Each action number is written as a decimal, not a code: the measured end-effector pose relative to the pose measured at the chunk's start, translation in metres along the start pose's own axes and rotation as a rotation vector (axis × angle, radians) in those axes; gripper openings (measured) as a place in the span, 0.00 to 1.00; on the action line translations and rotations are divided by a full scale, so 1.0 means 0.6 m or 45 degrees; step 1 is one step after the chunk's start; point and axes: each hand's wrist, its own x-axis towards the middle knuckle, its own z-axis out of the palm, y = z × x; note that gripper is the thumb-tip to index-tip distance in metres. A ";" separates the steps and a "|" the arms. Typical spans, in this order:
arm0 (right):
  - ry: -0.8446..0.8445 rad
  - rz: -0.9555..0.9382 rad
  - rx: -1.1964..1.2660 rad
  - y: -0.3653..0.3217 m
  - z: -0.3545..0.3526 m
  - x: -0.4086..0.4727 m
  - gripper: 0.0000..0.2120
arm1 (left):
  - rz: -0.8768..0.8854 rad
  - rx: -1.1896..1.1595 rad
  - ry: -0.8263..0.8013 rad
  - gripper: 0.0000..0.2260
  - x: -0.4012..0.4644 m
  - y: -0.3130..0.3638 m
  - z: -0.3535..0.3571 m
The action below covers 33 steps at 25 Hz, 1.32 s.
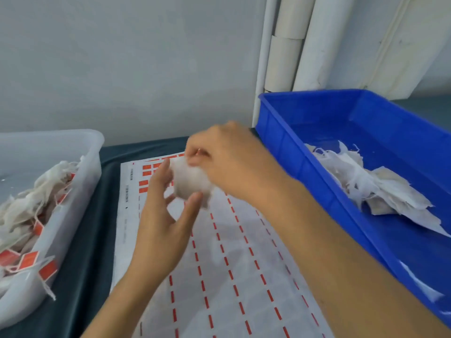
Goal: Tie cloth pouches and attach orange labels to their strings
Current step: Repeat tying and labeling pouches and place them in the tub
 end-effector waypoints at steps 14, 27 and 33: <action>0.251 0.474 1.022 0.065 0.228 -0.077 0.04 | -0.406 -0.131 0.093 0.12 -0.002 -0.084 -0.007; 0.292 0.221 1.205 0.018 0.219 -0.093 0.10 | 0.081 -0.155 -0.102 0.22 -0.030 -0.052 0.014; 0.313 0.248 1.100 0.026 0.218 -0.095 0.03 | -0.178 -0.068 0.158 0.14 -0.016 -0.062 -0.004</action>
